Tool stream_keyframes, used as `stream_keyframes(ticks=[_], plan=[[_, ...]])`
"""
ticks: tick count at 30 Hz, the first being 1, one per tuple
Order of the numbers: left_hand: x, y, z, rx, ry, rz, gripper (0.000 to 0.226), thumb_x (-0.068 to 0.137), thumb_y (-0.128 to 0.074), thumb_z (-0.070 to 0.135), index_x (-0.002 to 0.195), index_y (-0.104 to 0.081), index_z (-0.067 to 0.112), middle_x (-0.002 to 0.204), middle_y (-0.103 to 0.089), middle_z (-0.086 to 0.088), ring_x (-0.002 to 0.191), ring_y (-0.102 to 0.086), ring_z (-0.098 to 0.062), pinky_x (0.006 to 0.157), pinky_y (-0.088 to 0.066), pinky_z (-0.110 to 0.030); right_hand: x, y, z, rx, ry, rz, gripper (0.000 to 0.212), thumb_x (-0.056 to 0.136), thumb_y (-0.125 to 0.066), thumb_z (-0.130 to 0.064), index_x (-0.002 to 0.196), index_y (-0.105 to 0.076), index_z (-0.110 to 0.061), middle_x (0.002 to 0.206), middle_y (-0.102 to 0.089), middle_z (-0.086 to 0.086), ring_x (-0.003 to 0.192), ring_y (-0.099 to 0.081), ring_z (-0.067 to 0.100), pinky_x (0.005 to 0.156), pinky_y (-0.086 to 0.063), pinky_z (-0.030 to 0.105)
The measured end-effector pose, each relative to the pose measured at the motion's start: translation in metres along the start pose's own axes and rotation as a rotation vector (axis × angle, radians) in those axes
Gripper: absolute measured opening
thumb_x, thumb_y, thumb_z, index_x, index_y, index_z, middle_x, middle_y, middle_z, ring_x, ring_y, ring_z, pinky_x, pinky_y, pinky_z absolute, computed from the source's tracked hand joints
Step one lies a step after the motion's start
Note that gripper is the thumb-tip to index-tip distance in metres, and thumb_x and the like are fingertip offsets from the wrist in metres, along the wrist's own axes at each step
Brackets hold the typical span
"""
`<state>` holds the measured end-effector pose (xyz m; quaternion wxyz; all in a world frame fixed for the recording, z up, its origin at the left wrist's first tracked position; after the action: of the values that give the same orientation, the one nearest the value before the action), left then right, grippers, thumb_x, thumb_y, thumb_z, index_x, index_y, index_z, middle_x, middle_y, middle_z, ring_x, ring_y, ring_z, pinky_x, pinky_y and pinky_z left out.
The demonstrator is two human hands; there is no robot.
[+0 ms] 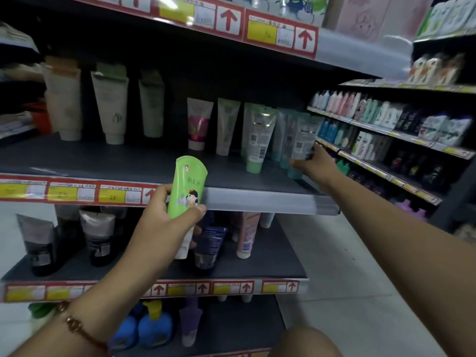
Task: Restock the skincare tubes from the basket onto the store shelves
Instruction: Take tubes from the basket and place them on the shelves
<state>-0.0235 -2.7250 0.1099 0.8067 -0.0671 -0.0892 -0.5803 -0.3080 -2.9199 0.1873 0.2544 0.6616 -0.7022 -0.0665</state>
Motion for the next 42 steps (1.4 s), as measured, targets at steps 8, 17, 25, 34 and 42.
stream_keyframes(ticks=[8,17,25,34,42], plan=[[-0.015,0.006,-0.022,0.057,0.013,-0.025,0.025,0.088,-0.07,0.025,0.106,-0.054,0.032,0.091,-0.068,-0.001,0.081,-0.068,-0.025,0.07,-0.056,-0.042,-0.099,0.001,-0.037,-0.019,0.296,0.374,0.051,0.089,-0.066,-0.029,0.136,-0.046,-0.02,0.129,-0.052,-0.004,0.119,-0.05,0.01,0.103,-0.04,0.024],[-0.089,-0.028,-0.137,0.281,0.173,-0.44,0.082,0.093,-0.058,0.014,0.142,-0.009,0.056,0.133,-0.031,0.035,0.117,-0.039,0.021,0.089,-0.036,0.001,-0.28,-0.229,0.087,0.325,-0.469,-0.657,0.055,0.074,-0.067,-0.055,0.119,-0.06,-0.024,0.11,-0.072,0.001,0.098,-0.069,0.011,0.092,-0.053,0.033],[-0.127,-0.043,-0.212,0.366,0.486,-0.756,0.044,0.08,-0.06,0.01,0.118,-0.058,0.033,0.107,-0.07,-0.009,0.095,-0.068,-0.021,0.075,-0.052,-0.026,-0.331,-0.247,0.197,0.418,-1.008,-0.752,0.041,0.09,-0.065,-0.043,0.116,-0.064,-0.011,0.093,-0.071,0.011,0.078,-0.07,0.024,0.068,-0.06,0.041],[-0.109,-0.04,-0.256,0.93,0.34,-0.987,0.033,0.095,-0.053,0.029,0.127,-0.058,0.021,0.115,-0.066,-0.001,0.097,-0.061,-0.013,0.082,-0.049,-0.028,-0.233,-0.216,0.304,-0.221,-0.777,-0.52,0.036,0.086,-0.071,-0.018,0.117,-0.063,-0.001,0.117,-0.066,0.018,0.099,-0.064,0.027,0.088,-0.052,0.037],[-0.11,0.006,-0.289,1.261,0.461,-1.153,0.056,0.097,-0.048,0.046,0.15,-0.031,0.038,0.147,-0.047,0.005,0.127,-0.049,-0.016,0.105,-0.042,-0.031,-0.176,-0.201,0.358,-0.299,-0.718,-0.226,0.037,0.085,-0.068,-0.01,0.12,-0.058,-0.005,0.118,-0.062,0.012,0.112,-0.059,0.032,0.098,-0.049,0.04]])
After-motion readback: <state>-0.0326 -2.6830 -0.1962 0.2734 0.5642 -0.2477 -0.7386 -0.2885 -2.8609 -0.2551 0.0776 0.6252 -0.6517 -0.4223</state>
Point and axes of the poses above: each hand's wrist, its own x-axis towards the middle knuckle, its own y-axis out of the back of the hand, z = x × y, the point moved 9 cm from there along x, towards the middle knuckle
